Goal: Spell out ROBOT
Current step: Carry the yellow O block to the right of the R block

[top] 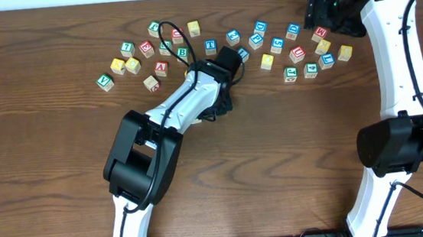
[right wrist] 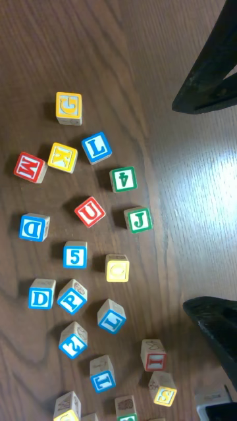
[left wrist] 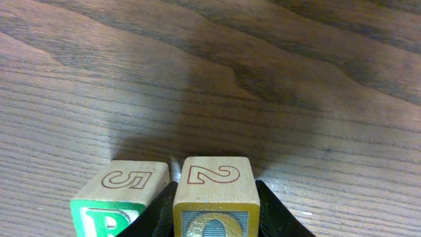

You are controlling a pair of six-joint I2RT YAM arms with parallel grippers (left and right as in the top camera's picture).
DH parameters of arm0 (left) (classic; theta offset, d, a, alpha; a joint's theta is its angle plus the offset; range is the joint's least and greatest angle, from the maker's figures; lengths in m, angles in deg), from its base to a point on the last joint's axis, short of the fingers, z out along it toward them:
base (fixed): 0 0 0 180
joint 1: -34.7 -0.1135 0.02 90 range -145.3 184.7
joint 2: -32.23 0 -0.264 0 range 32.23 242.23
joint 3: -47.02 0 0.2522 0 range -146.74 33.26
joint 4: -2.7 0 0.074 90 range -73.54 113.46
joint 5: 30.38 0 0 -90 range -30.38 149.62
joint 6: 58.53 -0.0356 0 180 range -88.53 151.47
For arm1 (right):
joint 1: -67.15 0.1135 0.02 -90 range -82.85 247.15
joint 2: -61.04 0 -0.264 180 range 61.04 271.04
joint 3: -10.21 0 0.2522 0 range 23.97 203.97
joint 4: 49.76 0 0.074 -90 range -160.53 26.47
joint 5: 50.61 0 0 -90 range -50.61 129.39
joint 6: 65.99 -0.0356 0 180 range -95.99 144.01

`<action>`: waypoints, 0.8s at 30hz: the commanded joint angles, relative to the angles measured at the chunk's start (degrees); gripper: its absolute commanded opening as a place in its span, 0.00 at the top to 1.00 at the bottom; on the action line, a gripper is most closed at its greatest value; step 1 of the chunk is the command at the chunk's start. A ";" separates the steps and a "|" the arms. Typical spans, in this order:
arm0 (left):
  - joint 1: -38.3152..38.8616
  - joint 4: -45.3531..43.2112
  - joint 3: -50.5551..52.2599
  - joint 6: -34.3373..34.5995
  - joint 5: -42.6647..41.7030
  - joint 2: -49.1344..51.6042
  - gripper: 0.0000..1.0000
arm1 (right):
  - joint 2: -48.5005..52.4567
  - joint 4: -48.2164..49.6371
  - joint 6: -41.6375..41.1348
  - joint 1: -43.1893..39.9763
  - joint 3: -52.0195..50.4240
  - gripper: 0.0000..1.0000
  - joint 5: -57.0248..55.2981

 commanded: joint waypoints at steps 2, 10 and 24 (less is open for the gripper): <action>0.22 0.17 0.26 0.68 0.74 0.83 0.65 | -0.87 -0.13 0.70 -0.09 0.90 0.17 0.33; 0.22 0.39 0.24 0.70 0.28 0.81 0.62 | -0.87 -0.17 0.70 -0.09 0.90 0.16 0.33; 0.22 0.70 -0.92 -3.48 0.33 -8.15 0.61 | -0.87 -0.33 0.70 -0.09 0.90 0.16 0.33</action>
